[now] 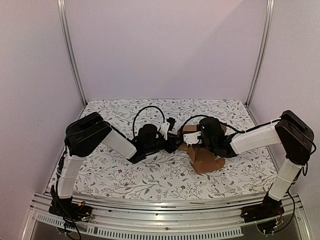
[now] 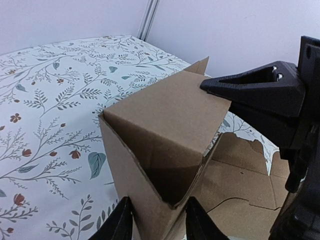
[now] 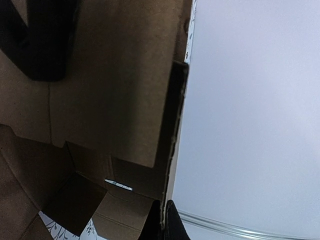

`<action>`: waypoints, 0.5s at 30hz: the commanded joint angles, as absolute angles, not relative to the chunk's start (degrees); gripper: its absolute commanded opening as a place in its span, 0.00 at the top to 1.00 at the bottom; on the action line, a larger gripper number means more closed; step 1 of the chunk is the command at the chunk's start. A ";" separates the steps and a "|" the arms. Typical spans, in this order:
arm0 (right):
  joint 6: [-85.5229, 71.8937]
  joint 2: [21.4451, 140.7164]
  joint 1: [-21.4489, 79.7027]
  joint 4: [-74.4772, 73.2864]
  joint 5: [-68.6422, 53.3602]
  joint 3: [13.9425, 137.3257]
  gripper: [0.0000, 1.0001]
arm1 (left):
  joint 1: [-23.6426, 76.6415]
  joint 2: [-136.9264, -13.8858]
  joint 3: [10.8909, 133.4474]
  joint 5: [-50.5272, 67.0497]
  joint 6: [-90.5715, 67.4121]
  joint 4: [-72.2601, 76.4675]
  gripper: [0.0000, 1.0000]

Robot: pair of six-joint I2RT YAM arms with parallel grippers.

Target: Fold the paper box

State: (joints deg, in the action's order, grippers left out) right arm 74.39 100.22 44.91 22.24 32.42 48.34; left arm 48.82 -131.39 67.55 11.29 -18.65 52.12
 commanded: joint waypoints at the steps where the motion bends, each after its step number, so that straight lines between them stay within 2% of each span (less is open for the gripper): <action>1: 74.09 100.49 47.46 13.85 21.93 48.14 0.99 | 48.14 -130.17 68.21 18.26 -21.07 59.24 0.65; 5: 73.02 99.97 47.47 11.30 22.02 49.39 0.99 | 48.27 -130.78 70.41 22.33 -18.84 56.89 0.61; 9: 69.79 99.34 47.43 7.99 21.92 52.05 0.99 | 50.03 -131.99 76.26 23.61 -13.94 45.70 0.59; 12: 69.03 99.09 47.38 6.09 21.89 53.04 0.99 | 51.11 -132.33 77.46 19.52 -11.30 42.54 0.63; 15: 68.91 98.97 47.37 4.85 21.76 53.09 0.99 | 51.28 -132.46 76.09 16.32 -11.80 45.66 0.66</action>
State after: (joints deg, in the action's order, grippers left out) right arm 70.48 98.70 44.56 11.11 32.25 52.34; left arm 48.05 -131.74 74.22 17.65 -14.72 42.11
